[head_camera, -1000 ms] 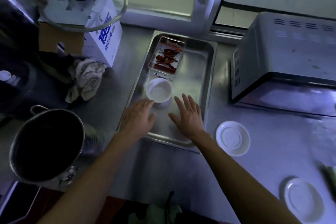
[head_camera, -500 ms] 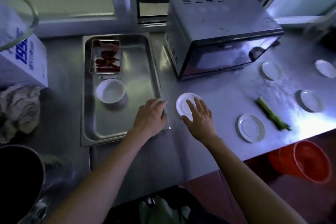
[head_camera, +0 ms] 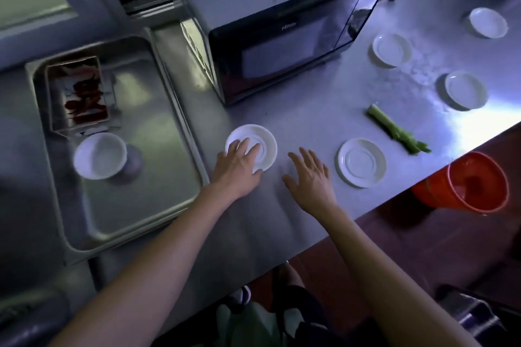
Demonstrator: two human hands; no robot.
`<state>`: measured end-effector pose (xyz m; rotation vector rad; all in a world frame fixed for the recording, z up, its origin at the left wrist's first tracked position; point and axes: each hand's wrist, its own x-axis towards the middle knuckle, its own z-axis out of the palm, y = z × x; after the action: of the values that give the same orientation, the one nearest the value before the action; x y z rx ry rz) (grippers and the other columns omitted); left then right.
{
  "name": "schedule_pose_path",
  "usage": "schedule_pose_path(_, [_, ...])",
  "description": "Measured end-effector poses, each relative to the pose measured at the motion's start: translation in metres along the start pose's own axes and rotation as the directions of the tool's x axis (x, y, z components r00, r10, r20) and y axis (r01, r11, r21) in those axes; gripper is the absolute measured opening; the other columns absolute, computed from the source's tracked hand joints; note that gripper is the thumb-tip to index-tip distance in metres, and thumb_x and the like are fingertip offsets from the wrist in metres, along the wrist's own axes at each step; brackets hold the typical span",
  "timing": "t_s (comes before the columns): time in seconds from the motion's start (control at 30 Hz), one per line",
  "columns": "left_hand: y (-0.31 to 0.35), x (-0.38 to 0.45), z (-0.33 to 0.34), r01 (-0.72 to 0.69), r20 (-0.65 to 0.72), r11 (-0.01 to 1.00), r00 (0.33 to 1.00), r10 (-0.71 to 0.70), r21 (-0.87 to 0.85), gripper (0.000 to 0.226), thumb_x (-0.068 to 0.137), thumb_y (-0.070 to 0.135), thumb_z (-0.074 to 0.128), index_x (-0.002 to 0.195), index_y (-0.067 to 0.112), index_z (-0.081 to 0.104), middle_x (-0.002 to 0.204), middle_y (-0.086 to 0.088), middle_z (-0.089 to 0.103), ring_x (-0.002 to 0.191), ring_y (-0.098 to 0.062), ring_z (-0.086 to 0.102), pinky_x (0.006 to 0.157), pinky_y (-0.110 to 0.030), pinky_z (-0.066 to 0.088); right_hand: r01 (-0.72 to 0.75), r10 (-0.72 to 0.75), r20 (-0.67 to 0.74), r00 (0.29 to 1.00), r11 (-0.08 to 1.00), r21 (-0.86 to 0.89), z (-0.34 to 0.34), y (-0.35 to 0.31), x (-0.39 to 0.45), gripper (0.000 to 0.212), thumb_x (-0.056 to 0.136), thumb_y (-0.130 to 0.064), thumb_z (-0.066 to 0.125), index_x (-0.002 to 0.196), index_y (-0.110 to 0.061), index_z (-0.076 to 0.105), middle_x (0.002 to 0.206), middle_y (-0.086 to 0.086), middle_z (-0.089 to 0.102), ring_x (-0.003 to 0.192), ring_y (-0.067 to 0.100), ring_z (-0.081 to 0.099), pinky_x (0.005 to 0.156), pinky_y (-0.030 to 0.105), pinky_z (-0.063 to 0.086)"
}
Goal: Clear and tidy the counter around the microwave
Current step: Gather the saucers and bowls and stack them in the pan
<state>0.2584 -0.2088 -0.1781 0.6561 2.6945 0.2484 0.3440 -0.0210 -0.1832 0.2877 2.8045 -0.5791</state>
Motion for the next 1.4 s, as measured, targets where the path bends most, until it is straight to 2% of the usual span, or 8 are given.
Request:
schedule_pose_path(0.2, [0.011, 0.041, 0.017, 0.099, 0.113, 0.992, 0.988, -0.108, 0.082, 0.09, 0.084, 0.058, 0.061, 0.154, 0.032, 0.009, 0.164, -0.007, -0.006, 0.149, -0.035, -0.009, 0.11, -0.063, 0.024, 0.053, -0.055, 0.061, 0.997, 0.998, 0.032, 0.003, 0.032, 0.031, 0.058, 0.102, -0.052, 0.041, 0.153, -0.03, 0.027, 0.166, 0.003, 0.016, 0.154, 0.025, 0.009, 0.122, 0.048, 0.015])
schedule_pose_path(0.37, [0.008, 0.066, 0.023, 0.175, 0.177, 0.983, 0.967, -0.183, 0.057, 0.109, 0.076, 0.07, 0.064, 0.155, 0.038, -0.004, 0.164, -0.003, -0.018, 0.148, -0.035, -0.021, 0.112, -0.07, 0.015, 0.118, -0.12, 0.121, 0.985, 0.993, 0.029, 0.0, 0.049, 0.055, 0.057, 0.103, -0.048, 0.041, 0.155, -0.026, 0.028, 0.167, 0.004, 0.016, 0.154, 0.026, 0.009, 0.122, 0.046, 0.014])
schedule_pose_path(0.53, [0.014, 0.078, 0.023, 0.197, 0.194, 0.977, 0.958, -0.21, 0.085, 0.116, 0.069, 0.076, 0.065, 0.154, 0.041, -0.006, 0.164, -0.001, -0.017, 0.15, -0.033, -0.015, 0.114, -0.066, 0.017, 0.19, -0.192, 0.137, 0.972, 0.981, 0.025, -0.008, 0.059, 0.068, 0.057, 0.102, -0.043, 0.046, 0.154, -0.023, 0.031, 0.165, 0.007, 0.02, 0.153, 0.027, 0.013, 0.121, 0.046, 0.017])
schedule_pose_path(0.73, [0.022, 0.075, 0.026, 0.206, 0.13, 0.975, 0.968, -0.216, 0.085, 0.114, 0.06, 0.077, 0.066, 0.151, 0.044, 0.007, 0.16, -0.001, 0.001, 0.147, -0.032, 0.005, 0.108, -0.06, 0.027, 0.213, -0.212, 0.136, 0.968, 0.977, 0.003, -0.01, 0.064, 0.075, 0.056, 0.103, -0.042, 0.045, 0.153, -0.023, 0.032, 0.165, 0.007, 0.021, 0.153, 0.027, 0.014, 0.12, 0.045, 0.019])
schedule_pose_path(0.87, [0.026, 0.065, 0.026, 0.184, 0.121, 0.978, 0.973, -0.195, 0.096, 0.111, 0.059, 0.078, 0.064, 0.15, 0.044, 0.01, 0.158, 0.0, 0.005, 0.145, -0.03, 0.01, 0.105, -0.059, 0.03, 0.208, -0.204, 0.135, 0.97, 0.978, -0.021, -0.009, 0.062, 0.068, 0.056, 0.103, -0.044, 0.044, 0.153, -0.024, 0.031, 0.166, 0.006, 0.02, 0.153, 0.026, 0.013, 0.121, 0.045, 0.018])
schedule_pose_path(0.97, [0.031, 0.055, 0.025, 0.133, 0.118, 0.987, 0.982, -0.144, 0.093, 0.109, 0.06, 0.078, 0.064, 0.15, 0.044, 0.011, 0.158, 0.0, 0.006, 0.144, -0.03, 0.01, 0.104, -0.058, 0.03, 0.171, -0.167, 0.132, 0.977, 0.985, -0.019, -0.014, 0.062, 0.054, 0.056, 0.103, -0.045, 0.043, 0.153, -0.025, 0.03, 0.166, 0.005, 0.018, 0.154, 0.027, 0.012, 0.123, 0.049, 0.018])
schedule_pose_path(1.1, [0.043, 0.04, 0.023, 0.08, 0.095, 0.995, 0.992, -0.086, 0.064, 0.111, 0.059, 0.077, 0.065, 0.15, 0.044, 0.01, 0.159, -0.001, 0.004, 0.145, -0.03, 0.009, 0.105, -0.059, 0.029, 0.047, -0.045, 0.118, 0.992, 0.999, -0.014, -0.029, 0.066, 0.027, 0.057, 0.102, -0.047, 0.045, 0.154, -0.028, 0.027, 0.167, 0.002, 0.014, 0.154, 0.025, 0.008, 0.121, 0.049, 0.014])
schedule_pose_path(1.4, [0.086, 0.033, 0.022, -0.014, 0.109, 0.998, 0.994, 0.008, 0.058, 0.111, 0.057, 0.073, 0.063, 0.15, 0.044, 0.009, 0.16, -0.001, 0.003, 0.146, -0.03, 0.005, 0.107, -0.058, 0.027, -0.156, 0.166, 0.081, 0.983, 0.981, -0.112, -0.044, 0.112, 0.001, 0.072, 0.094, -0.048, 0.058, 0.155, -0.03, 0.023, 0.167, 0.005, 0.012, 0.153, 0.03, 0.008, 0.117, 0.051, 0.019])
